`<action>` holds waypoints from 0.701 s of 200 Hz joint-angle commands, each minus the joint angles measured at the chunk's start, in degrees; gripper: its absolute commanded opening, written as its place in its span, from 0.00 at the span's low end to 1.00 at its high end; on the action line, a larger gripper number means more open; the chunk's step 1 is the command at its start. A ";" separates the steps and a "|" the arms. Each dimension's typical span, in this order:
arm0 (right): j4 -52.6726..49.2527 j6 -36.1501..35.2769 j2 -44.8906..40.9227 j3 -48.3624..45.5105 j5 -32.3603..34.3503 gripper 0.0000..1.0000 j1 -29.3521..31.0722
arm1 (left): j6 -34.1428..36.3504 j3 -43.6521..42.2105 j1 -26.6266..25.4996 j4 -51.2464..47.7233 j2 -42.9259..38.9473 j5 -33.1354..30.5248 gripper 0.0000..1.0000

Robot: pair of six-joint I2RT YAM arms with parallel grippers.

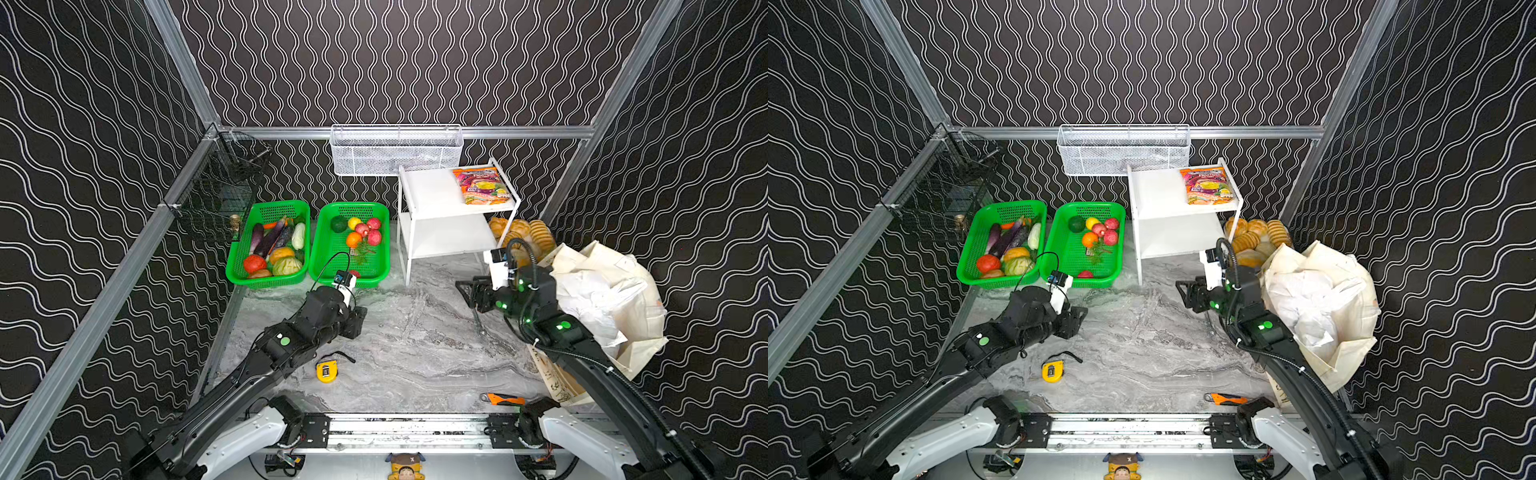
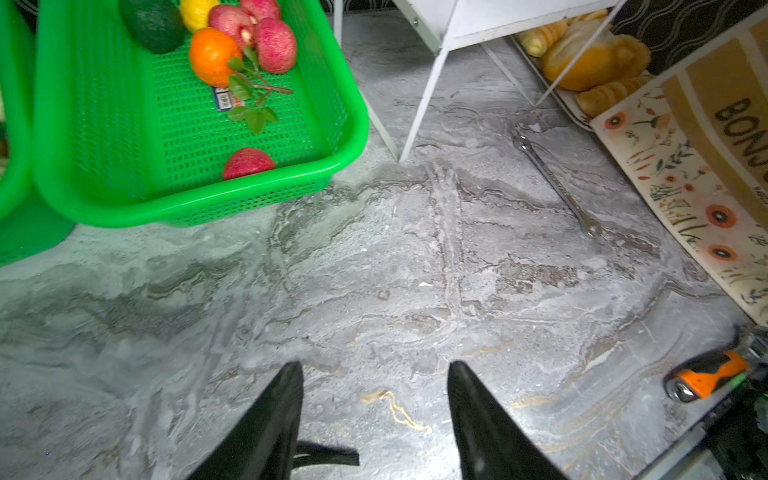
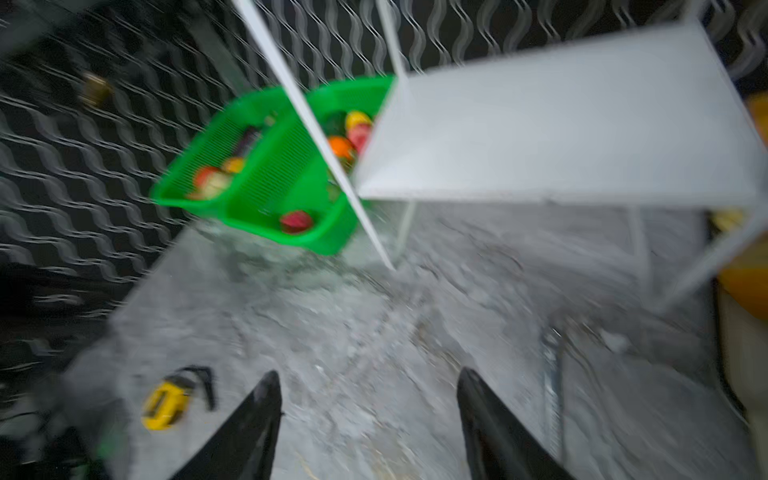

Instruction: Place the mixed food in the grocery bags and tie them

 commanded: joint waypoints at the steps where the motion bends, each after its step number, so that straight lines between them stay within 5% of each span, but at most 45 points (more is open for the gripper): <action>1: 10.37 -7.00 0.96 -6.10 18.07 0.70 0.54 | 0.19 -1.55 1.95 -1.17 -1.88 -2.74 0.66; 47: 41.28 -11.77 10.57 -21.38 19.17 0.72 -4.03 | 0.14 -6.43 6.98 3.11 -4.21 -11.56 0.88; 80: 51.30 -11.93 16.04 -25.25 16.62 0.73 -12.19 | 3.64 -10.07 10.50 6.96 -4.25 -19.71 0.98; 98: 66.39 -10.45 18.24 -31.24 12.91 0.77 -18.15 | 4.75 -13.64 11.81 11.91 -4.76 -25.33 0.99; 113: 70.67 -15.64 18.77 -32.66 11.17 0.79 -18.83 | 4.71 -17.52 13.02 19.19 -4.55 -32.00 0.99; 140: 83.59 -12.14 28.01 -34.08 5.38 0.81 -22.56 | 6.58 -23.55 14.50 35.43 0.31 -42.33 0.99</action>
